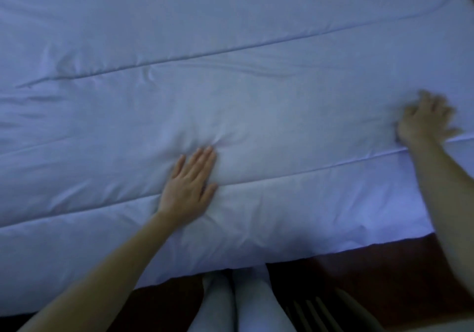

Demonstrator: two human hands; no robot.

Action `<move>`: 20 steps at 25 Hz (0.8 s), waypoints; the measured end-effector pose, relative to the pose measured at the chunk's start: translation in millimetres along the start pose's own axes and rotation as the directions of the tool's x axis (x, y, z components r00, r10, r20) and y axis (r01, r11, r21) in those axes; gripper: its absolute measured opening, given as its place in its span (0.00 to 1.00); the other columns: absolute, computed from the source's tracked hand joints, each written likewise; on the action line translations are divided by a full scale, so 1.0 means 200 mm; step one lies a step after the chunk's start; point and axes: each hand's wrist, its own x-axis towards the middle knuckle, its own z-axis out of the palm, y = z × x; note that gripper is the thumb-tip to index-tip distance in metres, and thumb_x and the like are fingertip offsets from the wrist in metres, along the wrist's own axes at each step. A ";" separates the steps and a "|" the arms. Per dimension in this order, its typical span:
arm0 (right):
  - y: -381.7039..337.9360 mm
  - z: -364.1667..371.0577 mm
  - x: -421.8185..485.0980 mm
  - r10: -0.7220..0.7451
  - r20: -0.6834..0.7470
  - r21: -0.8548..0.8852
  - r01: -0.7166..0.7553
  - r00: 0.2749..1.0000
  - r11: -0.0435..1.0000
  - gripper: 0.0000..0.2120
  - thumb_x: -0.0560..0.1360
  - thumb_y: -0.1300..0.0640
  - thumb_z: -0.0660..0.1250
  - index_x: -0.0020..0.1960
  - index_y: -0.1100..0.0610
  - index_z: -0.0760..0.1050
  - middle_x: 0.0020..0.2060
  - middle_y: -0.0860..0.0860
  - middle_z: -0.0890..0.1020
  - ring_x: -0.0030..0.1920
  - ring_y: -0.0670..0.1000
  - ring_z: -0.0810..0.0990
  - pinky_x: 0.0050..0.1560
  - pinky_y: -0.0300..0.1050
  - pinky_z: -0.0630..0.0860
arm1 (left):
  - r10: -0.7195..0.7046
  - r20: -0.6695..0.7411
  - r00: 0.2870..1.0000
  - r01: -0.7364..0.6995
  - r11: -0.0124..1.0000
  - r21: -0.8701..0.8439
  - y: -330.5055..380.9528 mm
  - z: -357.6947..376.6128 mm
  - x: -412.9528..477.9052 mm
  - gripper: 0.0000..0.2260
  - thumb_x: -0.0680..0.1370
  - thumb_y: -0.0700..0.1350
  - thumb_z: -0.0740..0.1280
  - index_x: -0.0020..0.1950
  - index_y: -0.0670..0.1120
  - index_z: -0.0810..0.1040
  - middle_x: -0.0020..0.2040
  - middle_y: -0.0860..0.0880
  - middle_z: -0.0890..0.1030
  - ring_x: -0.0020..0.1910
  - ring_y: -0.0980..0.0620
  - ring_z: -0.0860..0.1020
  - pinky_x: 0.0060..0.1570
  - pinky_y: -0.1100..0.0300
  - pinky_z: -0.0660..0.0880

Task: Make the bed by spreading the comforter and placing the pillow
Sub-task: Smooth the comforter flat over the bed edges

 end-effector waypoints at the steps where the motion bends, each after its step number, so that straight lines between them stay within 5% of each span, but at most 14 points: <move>1: -0.09 0.01 -0.14 0.009 -0.029 0.044 -0.007 1.000 0.999 0.27 0.80 0.50 0.48 0.77 0.56 0.53 0.78 0.57 0.53 0.77 0.60 0.49 0.70 0.73 0.48 | -0.094 -0.013 0.996 0.094 0.996 -0.001 -0.07 0.00 -0.02 0.28 0.79 0.55 0.53 0.76 0.43 0.61 0.76 0.46 0.63 0.75 0.48 0.62 0.73 0.48 0.55; 4: -0.43 0.14 -0.81 -0.333 -0.078 0.236 0.342 0.940 0.910 0.28 0.78 0.51 0.52 0.75 0.61 0.58 0.76 0.60 0.59 0.77 0.61 0.54 0.73 0.66 0.44 | -0.405 -0.039 0.913 0.405 0.914 -0.004 -0.17 -0.01 -0.04 0.29 0.79 0.56 0.50 0.77 0.43 0.58 0.77 0.45 0.61 0.76 0.47 0.59 0.74 0.46 0.51; 6: -0.56 0.31 -1.39 -0.704 -0.059 0.247 0.694 0.707 0.676 0.28 0.75 0.49 0.53 0.73 0.58 0.65 0.73 0.58 0.67 0.74 0.61 0.63 0.72 0.65 0.51 | -0.559 -0.009 0.829 0.559 0.829 -0.023 -0.20 -0.02 -0.04 0.30 0.79 0.57 0.49 0.77 0.44 0.56 0.78 0.46 0.58 0.77 0.47 0.55 0.74 0.45 0.46; 8: -0.50 0.39 -1.71 -0.903 0.059 0.155 0.889 0.427 0.430 0.25 0.76 0.48 0.55 0.71 0.52 0.67 0.73 0.53 0.69 0.73 0.56 0.66 0.70 0.65 0.61 | -0.674 -0.008 0.739 0.672 0.738 -0.060 -0.19 -0.04 -0.03 0.28 0.80 0.55 0.49 0.77 0.44 0.55 0.78 0.46 0.56 0.78 0.46 0.53 0.74 0.42 0.44; 10: -0.32 0.41 -1.58 -0.939 0.096 0.089 0.936 0.331 0.340 0.23 0.78 0.48 0.56 0.72 0.48 0.66 0.73 0.49 0.68 0.73 0.52 0.66 0.70 0.60 0.61 | -0.738 -0.050 0.673 0.732 0.674 -0.098 -0.12 -0.04 0.03 0.26 0.81 0.51 0.49 0.77 0.42 0.57 0.78 0.45 0.58 0.77 0.46 0.54 0.74 0.39 0.45; 15: 0.43 0.20 -0.61 -0.756 -0.030 -0.119 0.748 0.654 0.653 0.23 0.79 0.48 0.54 0.74 0.46 0.64 0.74 0.47 0.67 0.73 0.52 0.66 0.70 0.57 0.59 | -0.634 -0.186 0.751 0.598 0.772 -0.217 0.49 0.02 0.42 0.24 0.79 0.48 0.51 0.72 0.41 0.67 0.74 0.43 0.66 0.75 0.45 0.61 0.73 0.42 0.46; 20: 1.14 -0.10 0.28 -0.617 0.028 -0.115 0.616 0.786 0.779 0.24 0.79 0.49 0.49 0.75 0.47 0.61 0.74 0.49 0.66 0.73 0.53 0.65 0.69 0.61 0.59 | -0.315 -0.209 0.926 0.279 0.942 -0.187 1.43 0.12 1.04 0.23 0.77 0.46 0.53 0.68 0.38 0.72 0.69 0.39 0.72 0.69 0.39 0.71 0.69 0.38 0.59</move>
